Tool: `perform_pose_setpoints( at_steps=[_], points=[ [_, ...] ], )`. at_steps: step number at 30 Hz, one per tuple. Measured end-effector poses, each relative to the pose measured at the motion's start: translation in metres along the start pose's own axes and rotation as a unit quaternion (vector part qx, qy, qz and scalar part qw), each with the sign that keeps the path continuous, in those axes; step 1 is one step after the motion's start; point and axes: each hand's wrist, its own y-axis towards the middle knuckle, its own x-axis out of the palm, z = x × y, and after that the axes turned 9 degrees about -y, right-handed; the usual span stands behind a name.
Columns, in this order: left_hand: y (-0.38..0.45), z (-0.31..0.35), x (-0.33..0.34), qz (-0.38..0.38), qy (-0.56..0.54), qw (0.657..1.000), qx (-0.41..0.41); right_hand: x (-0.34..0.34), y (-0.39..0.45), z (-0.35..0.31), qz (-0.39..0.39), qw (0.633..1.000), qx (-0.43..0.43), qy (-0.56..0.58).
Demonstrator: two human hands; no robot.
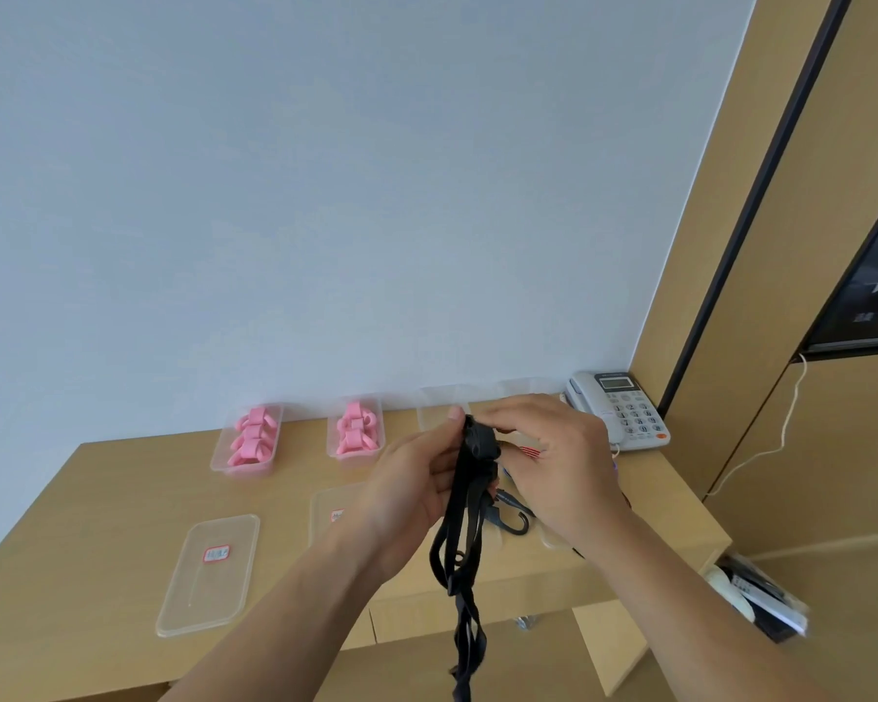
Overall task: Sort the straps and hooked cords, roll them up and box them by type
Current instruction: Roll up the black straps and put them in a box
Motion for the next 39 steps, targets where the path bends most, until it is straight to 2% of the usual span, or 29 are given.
perform_pose_setpoints(
  at_steps=[6,11,16,19,21,24,27,31,35,39],
  points=[
    [0.007,0.004,-0.012,-0.02,0.03,0.999,0.015,0.004,0.0,0.002,-0.059,0.996,-0.05,-0.05],
    [0.008,0.011,-0.014,-0.071,0.046,0.996,0.032,0.001,0.0,-0.001,-0.069,0.995,-0.052,-0.044],
    [0.008,0.011,-0.017,-0.112,0.076,0.99,0.046,-0.004,0.005,-0.008,-0.065,0.994,0.062,0.057],
    [0.01,0.011,-0.016,-0.101,0.105,0.988,0.046,-0.001,0.007,-0.012,-0.053,0.976,0.181,0.106],
    [0.01,0.011,-0.014,-0.098,0.114,0.987,0.047,0.002,0.009,-0.012,-0.083,0.956,0.257,0.115],
    [0.007,0.013,-0.01,-0.096,0.114,0.988,0.044,0.004,0.014,-0.014,-0.156,0.925,0.314,0.147],
    [0.01,0.012,-0.01,-0.106,0.092,0.989,0.04,0.003,0.017,-0.014,-0.211,0.889,0.349,0.209],
    [0.015,0.009,-0.011,-0.052,0.064,0.996,0.033,0.001,0.019,-0.011,-0.24,0.86,0.353,0.279],
    [0.015,0.007,-0.012,-0.007,0.044,0.999,0.019,-0.006,0.021,-0.014,-0.204,0.862,0.352,0.303],
    [0.011,0.007,-0.009,-0.069,0.1,0.993,-0.01,-0.009,0.027,-0.016,-0.171,0.881,0.326,0.296]
  ],
)
